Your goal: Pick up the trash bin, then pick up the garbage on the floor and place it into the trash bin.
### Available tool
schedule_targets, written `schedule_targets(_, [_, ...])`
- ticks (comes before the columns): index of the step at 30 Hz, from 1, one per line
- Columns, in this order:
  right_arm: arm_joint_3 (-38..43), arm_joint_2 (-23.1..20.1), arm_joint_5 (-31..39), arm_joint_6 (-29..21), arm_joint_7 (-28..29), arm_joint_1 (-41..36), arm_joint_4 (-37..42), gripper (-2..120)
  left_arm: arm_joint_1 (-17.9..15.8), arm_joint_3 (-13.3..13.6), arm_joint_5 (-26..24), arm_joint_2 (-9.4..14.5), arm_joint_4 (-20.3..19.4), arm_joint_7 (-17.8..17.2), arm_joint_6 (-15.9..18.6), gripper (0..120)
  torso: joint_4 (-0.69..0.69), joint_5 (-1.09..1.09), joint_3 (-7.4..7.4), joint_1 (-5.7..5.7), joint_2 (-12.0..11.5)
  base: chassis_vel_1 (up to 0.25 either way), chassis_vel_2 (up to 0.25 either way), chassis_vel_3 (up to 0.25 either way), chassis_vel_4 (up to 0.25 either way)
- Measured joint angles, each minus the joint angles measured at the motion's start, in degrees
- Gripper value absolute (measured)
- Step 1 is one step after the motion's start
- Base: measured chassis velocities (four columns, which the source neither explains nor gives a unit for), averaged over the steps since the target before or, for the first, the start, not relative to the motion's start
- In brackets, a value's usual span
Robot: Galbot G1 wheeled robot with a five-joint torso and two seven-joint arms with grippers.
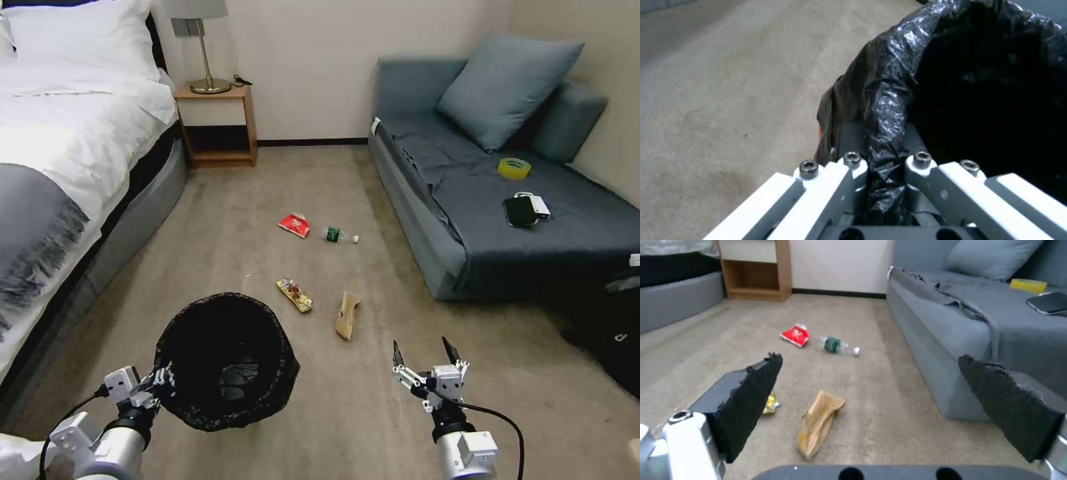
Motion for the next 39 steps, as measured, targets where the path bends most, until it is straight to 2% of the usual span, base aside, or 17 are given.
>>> schedule_targets(7, [-0.1, 0.1, 0.0, -0.3, -0.2, 0.1, -0.2, 100, -0.4, -0.4, -0.5, 0.1, -0.1, -0.1, 0.4, 4, 0.0, 0.0, 0.0, 0.0, 0.0, -0.076, 0.063, 0.076, -0.076])
schedule_targets(39, [-0.9, 0.4, -0.3, -1.6, -0.5, 2.1, -2.1, 100, -2.1, -2.4, -3.1, 1.2, 0.7, -0.2, 1.0, 4, 0.0, 0.0, 0.0, 0.0, 0.0, -0.132, 0.139, 0.13, -0.136])
